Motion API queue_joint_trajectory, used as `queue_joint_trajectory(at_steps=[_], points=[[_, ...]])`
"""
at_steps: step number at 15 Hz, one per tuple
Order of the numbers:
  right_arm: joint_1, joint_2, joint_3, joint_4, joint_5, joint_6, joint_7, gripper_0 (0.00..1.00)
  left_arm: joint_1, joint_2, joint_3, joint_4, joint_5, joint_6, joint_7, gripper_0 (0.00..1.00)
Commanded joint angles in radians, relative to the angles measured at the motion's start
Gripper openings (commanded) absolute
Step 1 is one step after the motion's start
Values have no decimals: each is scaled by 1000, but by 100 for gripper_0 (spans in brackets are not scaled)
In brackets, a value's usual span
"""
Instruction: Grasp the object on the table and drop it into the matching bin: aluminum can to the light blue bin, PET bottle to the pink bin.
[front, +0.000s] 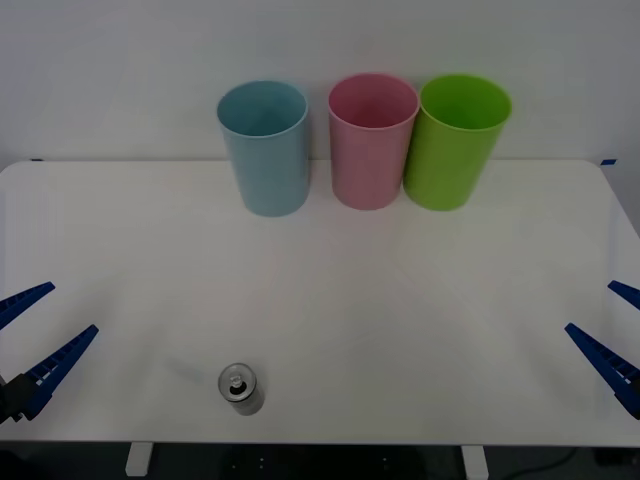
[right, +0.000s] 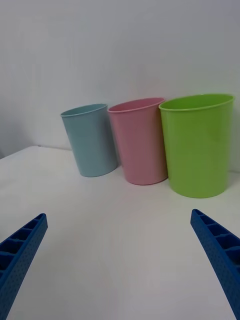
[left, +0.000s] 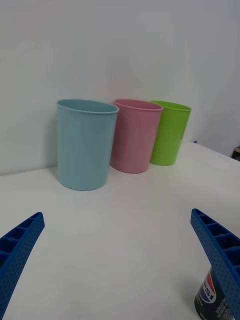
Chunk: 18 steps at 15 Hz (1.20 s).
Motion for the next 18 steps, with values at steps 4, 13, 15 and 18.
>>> queue_joint_trajectory(at_steps=[4, 13, 15, 18], points=[[0, 0, 0, 0, 0, 0, 0, 100, 24, -39, -4, 6, 9, -5, 0, 100], [0, 0, 0, 0, 0, 0, 0, 100, 88, -3, -36, -23, 52, 1, -23, 100], [0, 0, 0, 0, 0, 0, 0, 100, 105, 33, -48, -23, 50, 2, -38, 100], [0, 0, 0, 0, 0, 0, 0, 100, 133, 99, -77, -22, 44, 2, -80, 100]])
